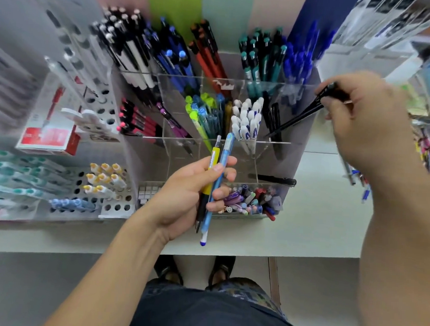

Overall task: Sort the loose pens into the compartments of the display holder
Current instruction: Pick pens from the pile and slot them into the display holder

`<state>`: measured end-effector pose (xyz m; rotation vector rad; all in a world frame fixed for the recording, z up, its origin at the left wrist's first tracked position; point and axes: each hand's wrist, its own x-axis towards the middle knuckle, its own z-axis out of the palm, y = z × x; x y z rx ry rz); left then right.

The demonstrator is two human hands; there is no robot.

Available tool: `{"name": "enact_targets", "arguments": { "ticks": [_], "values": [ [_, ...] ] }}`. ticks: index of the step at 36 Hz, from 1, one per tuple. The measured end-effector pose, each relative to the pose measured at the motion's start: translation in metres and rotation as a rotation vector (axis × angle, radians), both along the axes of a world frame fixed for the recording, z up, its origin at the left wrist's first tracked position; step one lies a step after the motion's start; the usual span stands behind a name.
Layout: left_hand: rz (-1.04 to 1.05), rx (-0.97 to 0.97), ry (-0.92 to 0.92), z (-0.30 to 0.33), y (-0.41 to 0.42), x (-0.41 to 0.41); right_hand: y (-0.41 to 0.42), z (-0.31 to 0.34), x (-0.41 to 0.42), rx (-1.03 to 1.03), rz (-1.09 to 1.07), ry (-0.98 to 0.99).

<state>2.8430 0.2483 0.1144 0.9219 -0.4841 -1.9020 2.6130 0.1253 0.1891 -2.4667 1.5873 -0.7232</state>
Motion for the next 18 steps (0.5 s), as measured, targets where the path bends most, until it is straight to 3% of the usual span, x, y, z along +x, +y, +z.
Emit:
{"name": "enact_targets", "arguments": {
  "ticks": [4,10,15,18],
  "values": [
    [0.005,0.009,0.021,-0.001,0.000,0.004,-0.004,0.008,0.003,-0.056,0.072,0.140],
    [0.030,-0.009,-0.029,-0.004,0.003,0.011,-0.003,0.023,-0.003,-0.144,0.194,0.158],
    [0.037,0.001,-0.046,-0.006,0.002,0.013,-0.012,-0.003,0.010,-0.109,0.383,0.306],
    [0.050,0.011,-0.035,-0.007,0.001,0.016,-0.012,-0.018,0.009,-0.110,0.417,0.300]
  ]
}}
